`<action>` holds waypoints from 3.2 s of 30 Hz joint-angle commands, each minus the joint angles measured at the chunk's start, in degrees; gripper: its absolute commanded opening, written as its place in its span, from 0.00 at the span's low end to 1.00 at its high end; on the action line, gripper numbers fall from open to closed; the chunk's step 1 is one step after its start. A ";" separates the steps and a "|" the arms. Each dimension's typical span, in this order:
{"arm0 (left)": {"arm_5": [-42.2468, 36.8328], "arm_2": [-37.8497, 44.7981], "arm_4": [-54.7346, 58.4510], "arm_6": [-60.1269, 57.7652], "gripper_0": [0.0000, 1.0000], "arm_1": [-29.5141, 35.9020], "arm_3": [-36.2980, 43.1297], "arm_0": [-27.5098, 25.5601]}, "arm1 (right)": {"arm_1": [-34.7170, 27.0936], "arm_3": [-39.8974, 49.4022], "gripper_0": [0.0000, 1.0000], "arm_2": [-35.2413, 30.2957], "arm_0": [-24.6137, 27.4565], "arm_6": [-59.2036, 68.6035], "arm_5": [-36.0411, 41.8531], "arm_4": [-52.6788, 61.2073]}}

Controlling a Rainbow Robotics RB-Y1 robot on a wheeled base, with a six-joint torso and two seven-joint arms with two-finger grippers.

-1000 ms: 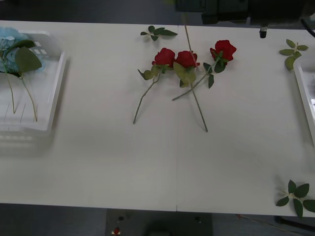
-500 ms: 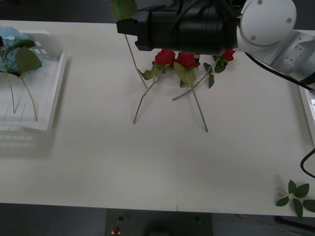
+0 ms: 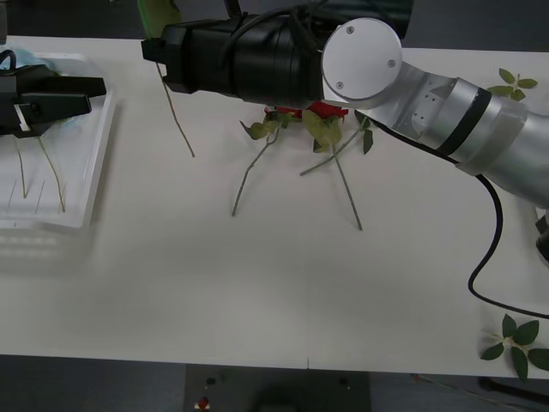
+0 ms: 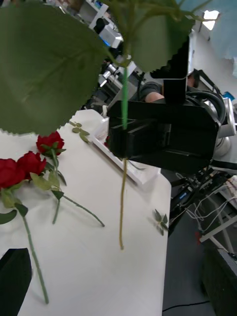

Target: Put the red flowers into the right box and the blue flowers into the left box

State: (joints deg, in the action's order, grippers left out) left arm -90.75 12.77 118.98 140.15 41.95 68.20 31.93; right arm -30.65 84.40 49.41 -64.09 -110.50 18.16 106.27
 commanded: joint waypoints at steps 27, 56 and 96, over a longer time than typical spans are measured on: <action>17.27 -17.60 6.97 14.85 1.00 -3.63 4.67 1.64 | 2.35 -2.05 0.00 -1.16 -3.41 -0.77 -0.14 -0.28; 17.54 -17.78 7.67 14.85 0.00 -4.16 4.93 1.56 | 2.35 -2.05 1.00 -1.16 -3.41 -0.77 -0.14 -0.28; 17.01 -14.08 16.99 14.71 0.00 13.24 4.84 -5.65 | -21.03 -8.82 1.00 -27.53 -2.62 2.83 62.00 13.43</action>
State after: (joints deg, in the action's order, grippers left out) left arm -73.32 -3.78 135.56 152.96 50.77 71.65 28.16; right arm -50.77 77.52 23.44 -65.26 -110.38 76.15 121.37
